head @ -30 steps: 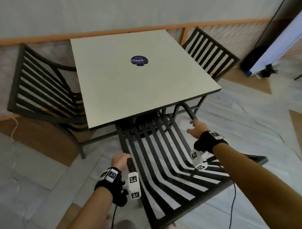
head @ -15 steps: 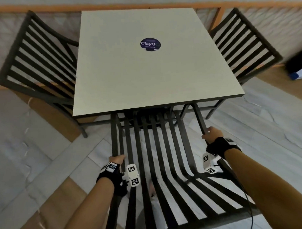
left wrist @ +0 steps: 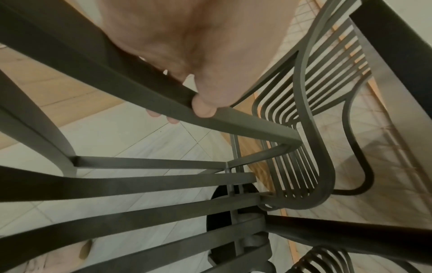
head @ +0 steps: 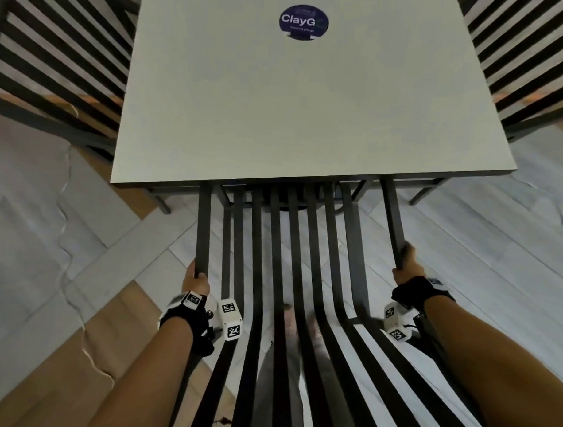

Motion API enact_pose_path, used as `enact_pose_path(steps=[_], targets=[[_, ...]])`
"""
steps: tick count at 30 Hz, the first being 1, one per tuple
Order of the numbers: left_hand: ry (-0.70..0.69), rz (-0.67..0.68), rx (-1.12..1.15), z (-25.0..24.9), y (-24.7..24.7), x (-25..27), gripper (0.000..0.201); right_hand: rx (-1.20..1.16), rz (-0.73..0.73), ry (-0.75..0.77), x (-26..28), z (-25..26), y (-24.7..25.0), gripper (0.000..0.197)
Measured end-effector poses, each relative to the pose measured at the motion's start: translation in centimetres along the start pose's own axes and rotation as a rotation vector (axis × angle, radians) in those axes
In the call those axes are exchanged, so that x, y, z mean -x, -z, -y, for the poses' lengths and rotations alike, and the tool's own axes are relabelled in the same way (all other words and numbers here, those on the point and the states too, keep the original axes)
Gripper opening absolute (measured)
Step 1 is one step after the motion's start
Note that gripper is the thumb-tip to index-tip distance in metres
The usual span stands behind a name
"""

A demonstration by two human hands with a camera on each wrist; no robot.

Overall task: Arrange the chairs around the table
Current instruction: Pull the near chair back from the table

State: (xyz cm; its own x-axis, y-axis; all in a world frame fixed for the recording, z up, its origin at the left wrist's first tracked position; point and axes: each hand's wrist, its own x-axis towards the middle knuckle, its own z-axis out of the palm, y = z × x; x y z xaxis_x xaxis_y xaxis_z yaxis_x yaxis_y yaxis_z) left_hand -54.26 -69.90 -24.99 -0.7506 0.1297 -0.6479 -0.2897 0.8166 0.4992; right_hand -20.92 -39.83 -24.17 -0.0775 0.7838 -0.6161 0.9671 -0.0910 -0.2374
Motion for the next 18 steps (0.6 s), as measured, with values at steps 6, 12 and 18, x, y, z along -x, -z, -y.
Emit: enact_pose_path(steps=[6,12,18], targets=[[0.032,-0.008,0.013,0.8,-1.1,0.6,0.051,-0.035,0.020,-0.002,-0.1,-1.6,0.4,0.071],[0.010,0.032,0.010,1.7,-2.1,2.0,0.052,-0.043,-0.020,-0.057,0.1,-3.4,0.6,0.072],[0.041,0.020,-0.046,2.5,-0.5,1.7,0.050,-0.043,-0.006,-0.010,0.6,-3.6,-1.2,0.071]])
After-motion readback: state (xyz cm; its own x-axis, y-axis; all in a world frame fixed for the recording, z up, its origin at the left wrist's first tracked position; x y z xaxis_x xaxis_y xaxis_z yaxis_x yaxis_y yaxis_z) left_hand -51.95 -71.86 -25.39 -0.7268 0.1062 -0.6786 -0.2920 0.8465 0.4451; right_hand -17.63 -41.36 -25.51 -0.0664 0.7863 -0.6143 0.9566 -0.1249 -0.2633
